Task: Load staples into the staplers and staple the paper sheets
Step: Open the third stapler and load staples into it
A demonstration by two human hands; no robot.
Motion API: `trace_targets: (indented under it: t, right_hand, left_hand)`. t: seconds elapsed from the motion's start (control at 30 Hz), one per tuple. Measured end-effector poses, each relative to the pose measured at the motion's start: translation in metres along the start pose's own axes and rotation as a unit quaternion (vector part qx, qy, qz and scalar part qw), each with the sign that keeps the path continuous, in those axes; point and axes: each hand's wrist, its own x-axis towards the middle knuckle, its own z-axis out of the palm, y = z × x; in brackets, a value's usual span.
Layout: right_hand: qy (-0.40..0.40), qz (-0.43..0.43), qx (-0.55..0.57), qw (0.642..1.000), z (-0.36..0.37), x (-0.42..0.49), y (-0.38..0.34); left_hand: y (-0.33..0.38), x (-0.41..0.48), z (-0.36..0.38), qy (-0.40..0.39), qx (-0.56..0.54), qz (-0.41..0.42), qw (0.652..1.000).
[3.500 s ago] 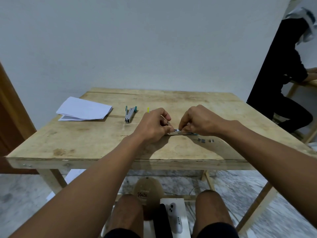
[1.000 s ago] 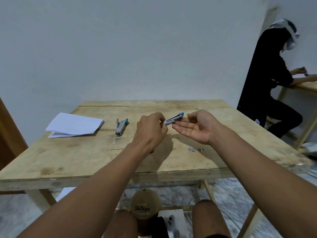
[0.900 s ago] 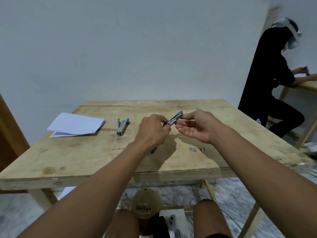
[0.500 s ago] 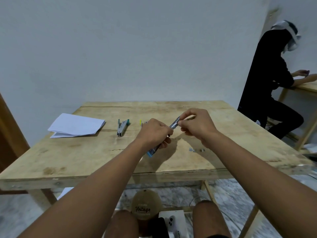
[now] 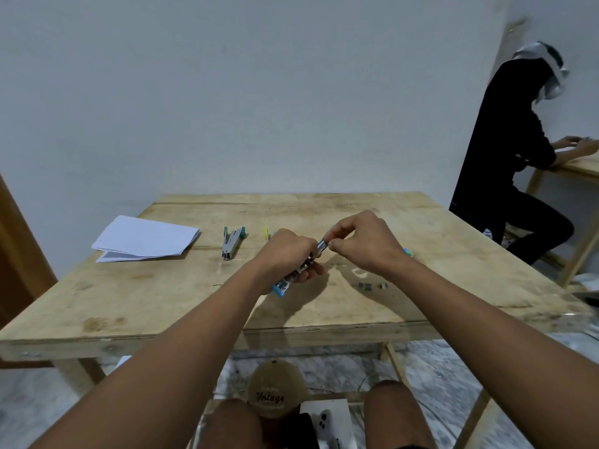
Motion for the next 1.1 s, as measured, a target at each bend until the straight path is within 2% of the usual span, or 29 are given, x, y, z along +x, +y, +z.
trace_targets:
  t: [0.23, 0.43, 0.63, 0.83, 0.97, 1.1]
  right_hand:
    - [-0.023, -0.01, 0.021, 0.999, -0.001, 0.0, 0.002]
    - [-0.041, 0.016, 0.099, 0.994, -0.005, 0.002, 0.004]
    - [-0.039, 0.002, 0.118, 0.992, -0.007, 0.003, 0.004]
    - [-0.018, 0.005, 0.132, 0.991, -0.003, 0.007, 0.011]
    - [-0.019, -0.016, 0.102, 0.994, -0.003, 0.009, 0.016]
    - [-0.03, -0.104, -0.015, 0.994, -0.006, 0.007, 0.016]
  left_hand:
    - [-0.002, 0.002, -0.002, -0.004, -0.002, -0.007, 1.0]
    - [-0.005, 0.003, -0.003, -0.004, 0.015, 0.004, 1.0]
    - [-0.008, 0.004, -0.004, -0.003, 0.036, 0.022, 0.999]
    - [-0.003, 0.004, -0.001, -0.02, -0.005, 0.001, 1.0]
    - [0.002, 0.0, -0.002, -0.046, -0.031, -0.025, 0.998]
    - [0.003, -0.001, -0.007, -0.063, -0.018, -0.036, 0.997]
